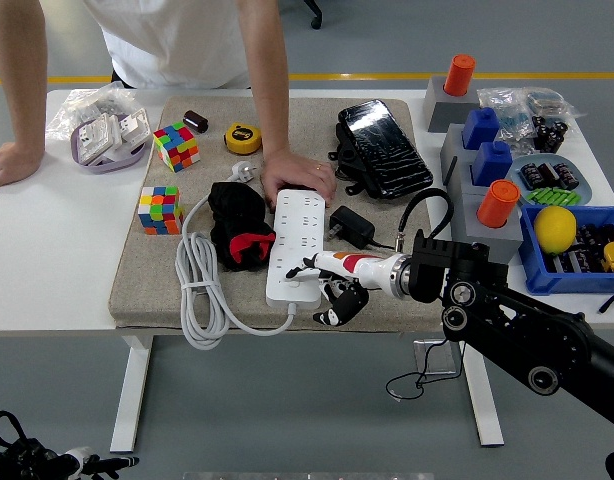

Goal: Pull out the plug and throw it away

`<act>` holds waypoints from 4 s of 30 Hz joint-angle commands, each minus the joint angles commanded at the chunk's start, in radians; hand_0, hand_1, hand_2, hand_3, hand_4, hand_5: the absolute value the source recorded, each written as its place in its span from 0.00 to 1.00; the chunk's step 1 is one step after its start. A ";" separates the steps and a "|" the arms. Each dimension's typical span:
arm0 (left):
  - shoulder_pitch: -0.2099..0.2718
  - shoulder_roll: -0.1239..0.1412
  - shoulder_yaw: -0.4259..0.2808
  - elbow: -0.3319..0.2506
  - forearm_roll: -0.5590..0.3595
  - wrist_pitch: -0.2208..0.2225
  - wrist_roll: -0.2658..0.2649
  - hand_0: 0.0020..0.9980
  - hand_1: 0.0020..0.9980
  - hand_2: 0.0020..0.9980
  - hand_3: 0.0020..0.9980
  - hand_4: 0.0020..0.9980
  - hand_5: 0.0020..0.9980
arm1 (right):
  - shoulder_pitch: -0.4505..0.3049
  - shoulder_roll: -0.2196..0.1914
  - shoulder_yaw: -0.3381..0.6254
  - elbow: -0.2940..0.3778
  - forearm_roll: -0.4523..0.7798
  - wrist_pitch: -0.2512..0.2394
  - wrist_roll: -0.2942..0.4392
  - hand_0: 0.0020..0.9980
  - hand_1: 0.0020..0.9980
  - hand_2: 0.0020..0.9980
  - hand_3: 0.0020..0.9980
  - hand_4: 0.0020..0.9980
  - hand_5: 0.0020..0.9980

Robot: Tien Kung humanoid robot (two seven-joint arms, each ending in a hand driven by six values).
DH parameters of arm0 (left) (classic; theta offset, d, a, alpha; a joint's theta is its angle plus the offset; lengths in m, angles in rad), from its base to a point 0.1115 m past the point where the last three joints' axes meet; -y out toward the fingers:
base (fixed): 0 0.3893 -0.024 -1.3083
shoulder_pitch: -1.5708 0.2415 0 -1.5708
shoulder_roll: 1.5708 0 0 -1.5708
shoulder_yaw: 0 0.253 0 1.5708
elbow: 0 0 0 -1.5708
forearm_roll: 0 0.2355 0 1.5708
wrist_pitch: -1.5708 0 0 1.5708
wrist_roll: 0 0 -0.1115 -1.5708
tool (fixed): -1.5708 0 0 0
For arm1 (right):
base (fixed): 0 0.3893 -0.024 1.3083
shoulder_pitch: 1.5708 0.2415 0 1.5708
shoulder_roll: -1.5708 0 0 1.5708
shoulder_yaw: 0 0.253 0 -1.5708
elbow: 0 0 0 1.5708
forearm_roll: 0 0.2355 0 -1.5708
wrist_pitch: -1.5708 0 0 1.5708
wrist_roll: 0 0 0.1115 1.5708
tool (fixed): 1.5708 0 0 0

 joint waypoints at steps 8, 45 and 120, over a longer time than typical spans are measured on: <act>-0.001 -0.001 0.002 0.001 -0.004 0.001 -0.001 0.53 0.66 0.69 0.67 0.83 0.72 | -0.003 -0.005 -0.006 -0.008 0.001 0.010 -0.004 0.00 0.01 0.12 0.89 0.74 0.00; 0.002 -0.004 0.024 0.006 -0.045 0.012 -0.017 0.53 0.66 0.69 0.67 0.83 0.72 | -0.119 -0.126 0.407 0.364 0.010 -0.126 0.148 0.83 0.85 0.83 0.91 1.00 0.35; -0.007 -0.007 0.028 0.008 -0.045 0.013 -0.019 0.53 0.66 0.69 0.67 0.83 0.72 | -0.535 -0.193 0.760 0.540 0.107 -0.215 0.193 1.00 1.00 1.00 1.00 1.00 0.97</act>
